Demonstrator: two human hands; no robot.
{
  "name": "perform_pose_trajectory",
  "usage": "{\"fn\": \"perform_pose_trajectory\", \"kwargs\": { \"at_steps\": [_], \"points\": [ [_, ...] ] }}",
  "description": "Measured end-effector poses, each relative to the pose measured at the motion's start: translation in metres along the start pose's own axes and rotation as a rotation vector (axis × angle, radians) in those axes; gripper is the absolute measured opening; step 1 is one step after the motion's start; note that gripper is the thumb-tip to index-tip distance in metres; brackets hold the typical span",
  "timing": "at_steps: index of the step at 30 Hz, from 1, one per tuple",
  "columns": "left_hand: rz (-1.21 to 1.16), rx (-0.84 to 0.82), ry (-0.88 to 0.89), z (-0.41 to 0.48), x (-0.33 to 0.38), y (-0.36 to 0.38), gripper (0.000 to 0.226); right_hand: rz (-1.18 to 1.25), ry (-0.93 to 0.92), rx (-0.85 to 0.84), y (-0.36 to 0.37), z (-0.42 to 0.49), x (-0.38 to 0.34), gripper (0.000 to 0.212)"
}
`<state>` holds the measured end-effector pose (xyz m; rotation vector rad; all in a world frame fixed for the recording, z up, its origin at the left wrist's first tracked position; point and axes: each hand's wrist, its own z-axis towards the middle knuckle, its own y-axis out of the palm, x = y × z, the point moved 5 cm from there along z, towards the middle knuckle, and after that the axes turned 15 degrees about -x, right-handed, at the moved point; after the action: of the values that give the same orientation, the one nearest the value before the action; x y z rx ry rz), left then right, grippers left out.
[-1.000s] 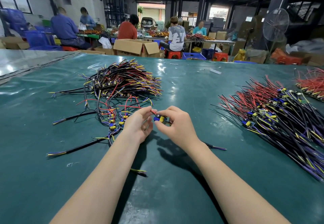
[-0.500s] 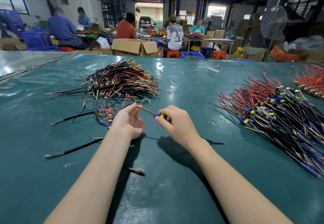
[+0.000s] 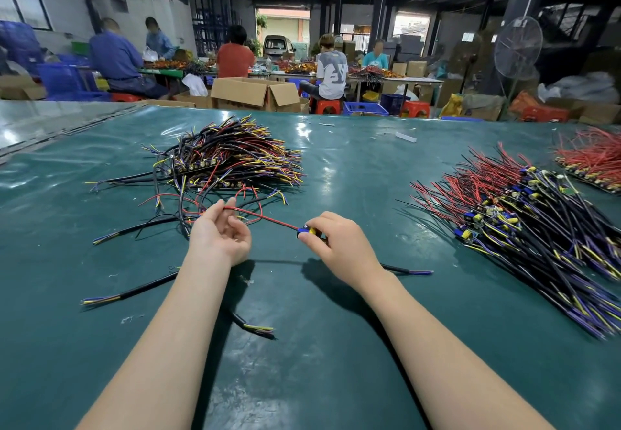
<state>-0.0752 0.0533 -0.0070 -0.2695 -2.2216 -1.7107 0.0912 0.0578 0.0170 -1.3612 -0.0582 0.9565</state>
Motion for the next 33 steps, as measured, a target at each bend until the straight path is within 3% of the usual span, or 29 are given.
{"fn": "perform_pose_trajectory", "kwargs": {
  "at_steps": [8,11,13,16,23,33],
  "points": [
    [0.045,-0.115,0.042,0.006,0.003,0.007,0.052,0.033,0.118,0.12,-0.007,-0.003,0.016,0.026],
    [0.29,-0.175,-0.085,0.002,-0.021,0.016,0.04,0.03,0.133,0.138,-0.006,-0.002,0.015,0.025],
    [0.614,-0.239,-0.192,-0.003,-0.044,0.022,0.023,0.006,0.138,0.127,-0.004,-0.001,0.014,0.026],
    [0.899,-0.274,-0.144,-0.007,-0.062,0.024,0.013,0.001,0.137,0.126,-0.005,-0.001,0.013,0.027],
    [0.886,-0.226,-0.009,-0.007,-0.057,0.021,0.019,-0.011,0.093,0.096,0.001,-0.002,0.003,0.027],
    [0.773,0.004,0.178,-0.007,-0.039,0.015,0.024,-0.09,-0.025,0.063,0.002,-0.002,-0.011,0.026]
  ]
}}
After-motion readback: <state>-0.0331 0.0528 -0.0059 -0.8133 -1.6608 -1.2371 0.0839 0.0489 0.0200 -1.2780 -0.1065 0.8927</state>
